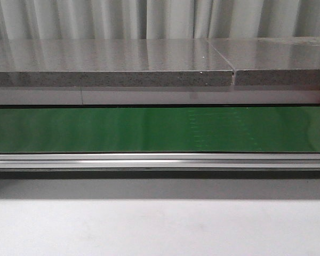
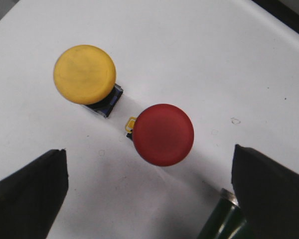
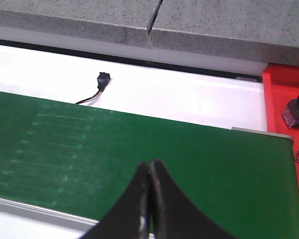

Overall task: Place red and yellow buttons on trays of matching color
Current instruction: 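Move the left gripper down over the remaining red button on the table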

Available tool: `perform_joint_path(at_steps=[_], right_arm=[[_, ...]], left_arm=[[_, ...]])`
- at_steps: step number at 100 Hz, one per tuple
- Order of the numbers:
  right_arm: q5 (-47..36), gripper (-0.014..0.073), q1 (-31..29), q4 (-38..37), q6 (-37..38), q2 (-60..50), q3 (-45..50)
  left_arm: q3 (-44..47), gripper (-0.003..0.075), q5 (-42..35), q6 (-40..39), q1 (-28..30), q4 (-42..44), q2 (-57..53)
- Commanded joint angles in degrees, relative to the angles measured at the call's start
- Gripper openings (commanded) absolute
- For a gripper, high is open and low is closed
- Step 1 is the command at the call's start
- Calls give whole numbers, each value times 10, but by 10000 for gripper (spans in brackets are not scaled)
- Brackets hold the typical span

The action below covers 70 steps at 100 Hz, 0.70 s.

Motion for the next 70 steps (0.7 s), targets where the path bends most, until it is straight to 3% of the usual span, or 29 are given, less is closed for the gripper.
perform_joint_path(at_steps=[1,44,51,70], right_arm=[[-32,-66,0,8,-7,-4,-18],[-32,-66,0,8,-7,-4,-18],[-32,-66,0,8,-7,-4,-18],[-32,-66,0,8,-7,-4,-18]], left_arm=[[-31,639,-28,-4,4,-3,-9],[-49,629,-40,-4,4,-12,32],[-49,577,-40,-4,4,-12,32],[-49,329,-40,-3,4,-12,32]])
